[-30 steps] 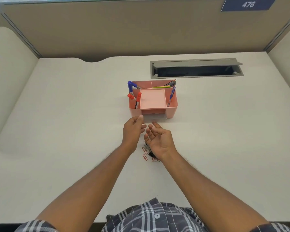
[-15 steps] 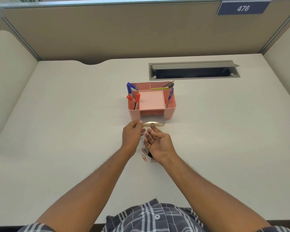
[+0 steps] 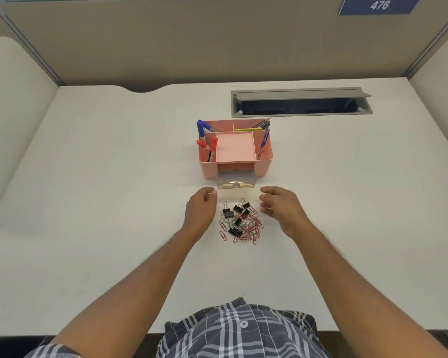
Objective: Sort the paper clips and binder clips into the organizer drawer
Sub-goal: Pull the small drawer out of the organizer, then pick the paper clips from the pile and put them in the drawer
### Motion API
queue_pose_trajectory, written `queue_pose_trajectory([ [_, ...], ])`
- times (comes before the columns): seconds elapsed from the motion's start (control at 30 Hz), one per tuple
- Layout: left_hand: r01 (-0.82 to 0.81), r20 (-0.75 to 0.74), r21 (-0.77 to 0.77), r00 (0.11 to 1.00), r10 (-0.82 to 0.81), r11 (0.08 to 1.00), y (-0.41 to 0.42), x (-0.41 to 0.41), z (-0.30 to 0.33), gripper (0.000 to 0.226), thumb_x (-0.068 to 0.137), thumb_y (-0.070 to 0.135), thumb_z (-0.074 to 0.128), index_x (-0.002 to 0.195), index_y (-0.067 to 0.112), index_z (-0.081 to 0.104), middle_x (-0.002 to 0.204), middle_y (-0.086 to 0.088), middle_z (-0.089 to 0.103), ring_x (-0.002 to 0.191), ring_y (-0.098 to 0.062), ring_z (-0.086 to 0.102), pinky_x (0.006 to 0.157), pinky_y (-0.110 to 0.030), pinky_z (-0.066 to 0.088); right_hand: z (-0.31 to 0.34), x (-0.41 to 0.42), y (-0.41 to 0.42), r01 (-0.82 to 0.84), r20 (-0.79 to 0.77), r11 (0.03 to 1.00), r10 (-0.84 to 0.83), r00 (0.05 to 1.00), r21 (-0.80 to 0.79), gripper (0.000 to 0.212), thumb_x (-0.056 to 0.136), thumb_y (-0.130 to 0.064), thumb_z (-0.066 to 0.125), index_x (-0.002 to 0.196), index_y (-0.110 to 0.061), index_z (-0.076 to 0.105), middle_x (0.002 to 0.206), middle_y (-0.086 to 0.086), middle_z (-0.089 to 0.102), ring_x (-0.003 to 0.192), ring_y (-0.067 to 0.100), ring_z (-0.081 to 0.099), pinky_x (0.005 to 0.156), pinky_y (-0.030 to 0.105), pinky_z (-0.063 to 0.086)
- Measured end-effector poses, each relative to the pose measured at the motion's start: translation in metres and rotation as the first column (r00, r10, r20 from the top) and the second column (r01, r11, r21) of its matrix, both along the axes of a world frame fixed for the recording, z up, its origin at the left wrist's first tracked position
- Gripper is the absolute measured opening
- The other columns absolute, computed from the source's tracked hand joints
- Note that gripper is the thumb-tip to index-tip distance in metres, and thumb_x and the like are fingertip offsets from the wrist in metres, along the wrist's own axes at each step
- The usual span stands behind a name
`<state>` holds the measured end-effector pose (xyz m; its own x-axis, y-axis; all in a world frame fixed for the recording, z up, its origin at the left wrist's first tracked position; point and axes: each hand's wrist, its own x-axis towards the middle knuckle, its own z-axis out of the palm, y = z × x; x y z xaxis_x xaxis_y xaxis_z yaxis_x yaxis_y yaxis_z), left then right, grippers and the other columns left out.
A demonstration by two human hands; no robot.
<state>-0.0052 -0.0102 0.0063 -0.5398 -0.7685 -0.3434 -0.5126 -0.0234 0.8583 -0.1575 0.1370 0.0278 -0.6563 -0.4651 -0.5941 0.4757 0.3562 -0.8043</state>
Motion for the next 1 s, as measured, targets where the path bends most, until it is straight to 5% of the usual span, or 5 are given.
queue_pose_trajectory([
  [0.1,0.26,0.212,-0.232,0.954,-0.212,0.937,0.0,0.005,-0.01,0.032,0.096,0.018,0.05,0.127,0.016,0.059,0.117,-0.007,0.063,0.104,-0.02,0.058,0.088,-0.028,0.044,-0.013,-0.009,0.013,-0.149,-0.33,0.933,0.261,0.907,0.328,0.025,0.089,-0.009,0.059,0.112,-0.009,0.069,0.099,0.006,0.068,0.086,0.023,0.064,0.083,0.036,0.053],
  [0.2,0.453,0.362,-0.317,0.87,-0.336,0.833,0.002,0.004,-0.014,0.039,0.094,0.016,0.056,0.133,0.015,0.055,0.12,-0.012,0.055,0.112,-0.026,0.055,0.096,-0.035,0.044,-0.023,0.001,0.017,-0.276,-0.389,0.784,0.539,0.747,0.556,0.024,0.089,-0.018,0.062,0.11,-0.015,0.07,0.11,0.004,0.07,0.103,0.024,0.063,0.091,0.033,0.049],
  [0.5,0.551,0.429,-0.447,0.823,-0.371,0.705,0.013,0.009,-0.023,0.033,0.092,0.01,0.058,0.125,0.008,0.058,0.114,-0.012,0.052,0.107,-0.029,0.049,0.086,-0.03,0.04,-0.039,0.027,0.007,-0.286,-0.518,0.683,0.71,0.478,0.672,0.034,0.092,-0.023,0.06,0.124,-0.011,0.061,0.117,0.014,0.059,0.108,0.031,0.058,0.086,0.035,0.046],
  [1.0,0.511,0.411,-0.51,0.851,-0.326,0.692,0.017,0.017,-0.025,0.014,0.092,0.004,0.05,0.095,0.008,0.064,0.096,-0.01,0.057,0.092,-0.029,0.051,0.076,-0.033,0.04,-0.035,0.024,0.003,-0.356,-0.48,0.668,0.729,0.488,0.653,0.014,0.091,-0.006,0.053,0.096,-0.012,0.064,0.103,0.009,0.061,0.095,0.026,0.06,0.079,0.033,0.048],
])
